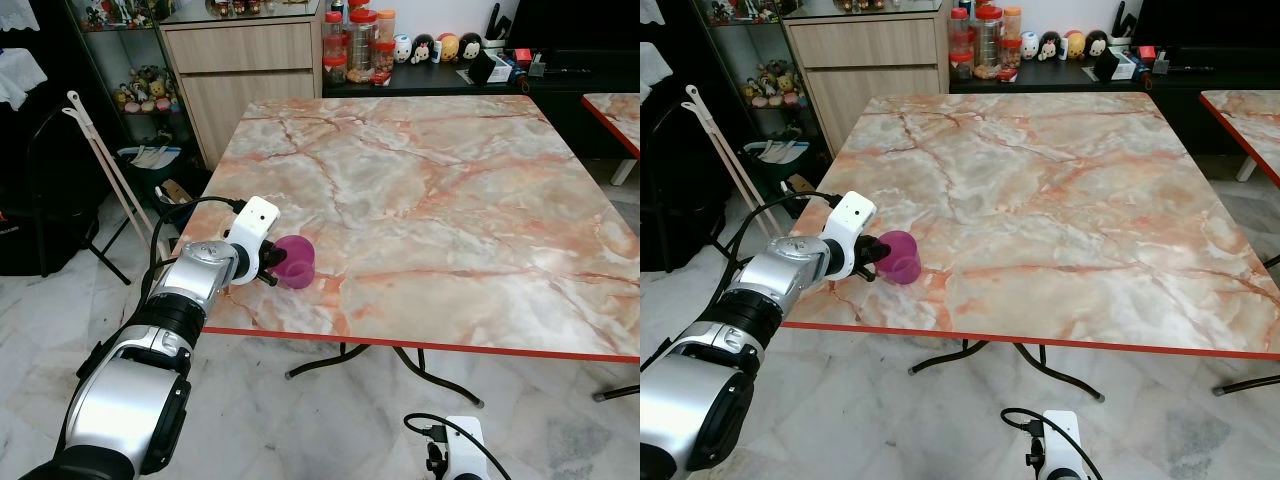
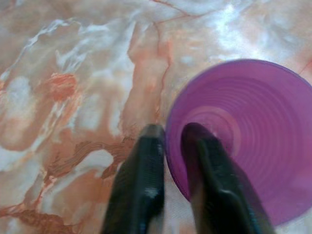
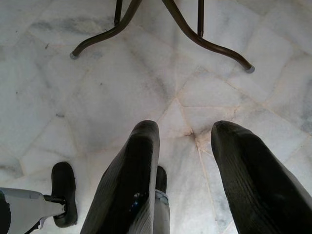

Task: Setting the table

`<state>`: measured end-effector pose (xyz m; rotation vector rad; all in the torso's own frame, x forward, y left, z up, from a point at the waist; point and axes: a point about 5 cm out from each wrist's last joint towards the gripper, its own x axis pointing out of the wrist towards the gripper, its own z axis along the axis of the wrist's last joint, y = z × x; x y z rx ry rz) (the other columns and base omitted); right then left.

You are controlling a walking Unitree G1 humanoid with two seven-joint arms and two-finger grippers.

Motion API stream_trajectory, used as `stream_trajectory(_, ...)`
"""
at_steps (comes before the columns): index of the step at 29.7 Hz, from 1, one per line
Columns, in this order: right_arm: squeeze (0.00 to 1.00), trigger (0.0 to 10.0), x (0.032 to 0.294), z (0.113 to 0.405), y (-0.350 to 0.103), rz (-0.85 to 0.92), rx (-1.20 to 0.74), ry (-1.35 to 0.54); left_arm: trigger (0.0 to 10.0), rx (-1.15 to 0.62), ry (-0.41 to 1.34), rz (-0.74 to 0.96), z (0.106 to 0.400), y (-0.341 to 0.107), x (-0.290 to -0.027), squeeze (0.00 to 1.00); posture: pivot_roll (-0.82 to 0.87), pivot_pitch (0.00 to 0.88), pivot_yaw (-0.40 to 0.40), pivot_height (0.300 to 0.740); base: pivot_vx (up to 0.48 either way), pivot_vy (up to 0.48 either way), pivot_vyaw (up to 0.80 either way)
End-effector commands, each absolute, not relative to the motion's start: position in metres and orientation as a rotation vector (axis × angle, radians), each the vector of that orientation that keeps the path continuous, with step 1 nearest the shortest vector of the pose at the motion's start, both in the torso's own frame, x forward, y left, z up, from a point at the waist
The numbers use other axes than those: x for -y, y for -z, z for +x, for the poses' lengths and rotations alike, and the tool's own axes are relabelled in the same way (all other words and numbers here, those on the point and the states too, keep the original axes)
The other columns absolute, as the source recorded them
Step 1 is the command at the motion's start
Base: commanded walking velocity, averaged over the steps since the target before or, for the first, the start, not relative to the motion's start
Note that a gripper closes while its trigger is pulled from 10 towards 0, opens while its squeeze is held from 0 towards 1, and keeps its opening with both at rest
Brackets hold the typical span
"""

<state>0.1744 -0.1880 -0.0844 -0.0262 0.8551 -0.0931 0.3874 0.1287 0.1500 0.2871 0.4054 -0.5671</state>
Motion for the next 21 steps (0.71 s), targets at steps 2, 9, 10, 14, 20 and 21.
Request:
stream_trajectory(2,0.0,10.0,0.186,0.178,0.083,-0.019,-0.848,0.1,0.0,-0.396,0.581,0.309,0.386,-0.15,-0.125,0.0,-0.01,0.0,0.053,0.74,0.0,0.0,0.0)
stream_trajectory(9,0.0,10.0,0.186,0.178,0.083,-0.016,-0.847,0.101,0.0,-0.369,0.565,0.282,0.387,-0.151,-0.124,0.0,-0.01,0.0,0.053,0.74,0.0,0.0,0.0)
stream_trajectory(10,0.0,10.0,0.186,0.178,0.083,-0.015,-0.847,0.102,0.0,-0.343,0.554,0.254,0.388,-0.154,-0.124,0.0,-0.01,0.0,0.053,0.74,0.0,0.0,0.0)
stream_trajectory(14,0.0,10.0,0.186,0.177,0.084,-0.01,-0.847,0.108,0.0,-0.16,0.391,-0.027,0.393,-0.173,-0.147,0.0,-0.02,0.0,0.058,0.74,0.0,0.0,0.0)
stream_trajectory(20,0.0,10.0,0.185,0.175,0.084,-0.013,-0.851,0.101,0.9,-0.046,0.119,-0.058,0.391,-0.176,-0.194,0.0,-0.01,0.0,0.053,0.74,0.0,0.0,0.0)
stream_trajectory(21,0.0,10.0,0.185,0.176,0.084,-0.013,-0.851,0.101,0.9,-0.045,0.103,-0.05,0.391,-0.175,-0.197,0.0,-0.01,0.0,0.053,0.74,0.0,0.0,0.0)
